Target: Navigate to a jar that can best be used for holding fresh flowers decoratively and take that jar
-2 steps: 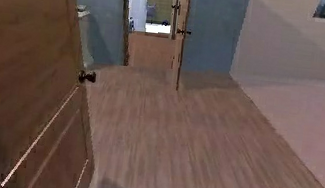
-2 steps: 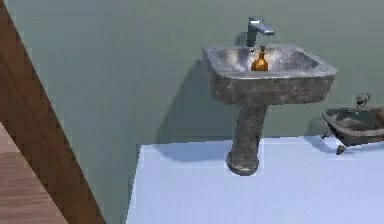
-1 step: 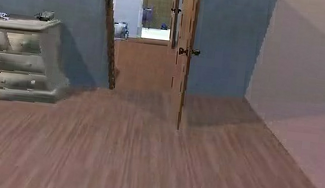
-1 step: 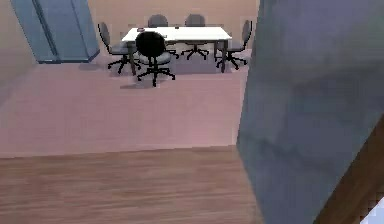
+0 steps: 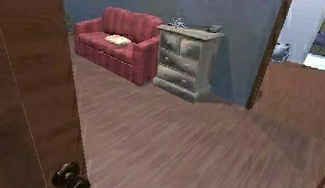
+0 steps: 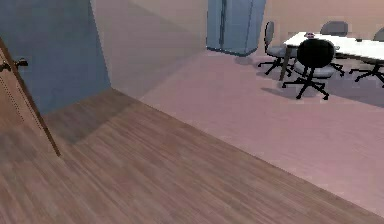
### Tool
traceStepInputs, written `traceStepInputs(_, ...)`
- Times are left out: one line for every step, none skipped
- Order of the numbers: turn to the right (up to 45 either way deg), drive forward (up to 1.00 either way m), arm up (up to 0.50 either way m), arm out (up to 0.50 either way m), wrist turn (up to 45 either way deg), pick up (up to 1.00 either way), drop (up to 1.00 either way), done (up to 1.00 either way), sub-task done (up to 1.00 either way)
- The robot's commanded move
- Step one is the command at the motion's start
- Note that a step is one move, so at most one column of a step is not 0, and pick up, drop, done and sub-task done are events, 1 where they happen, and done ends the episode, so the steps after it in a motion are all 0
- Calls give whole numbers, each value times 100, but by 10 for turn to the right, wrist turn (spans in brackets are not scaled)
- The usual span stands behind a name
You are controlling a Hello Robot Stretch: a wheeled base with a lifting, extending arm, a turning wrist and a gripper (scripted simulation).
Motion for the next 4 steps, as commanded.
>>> traceStepInputs(0,5,0,0,0,0,0,0,0)
traceStepInputs(180,0,0,0,0,0,0,0,0)
traceStepInputs(0,95,0,0,0,0,0,0,0)
traceStepInputs(-450,0,0,0,0,0,0,0,0)
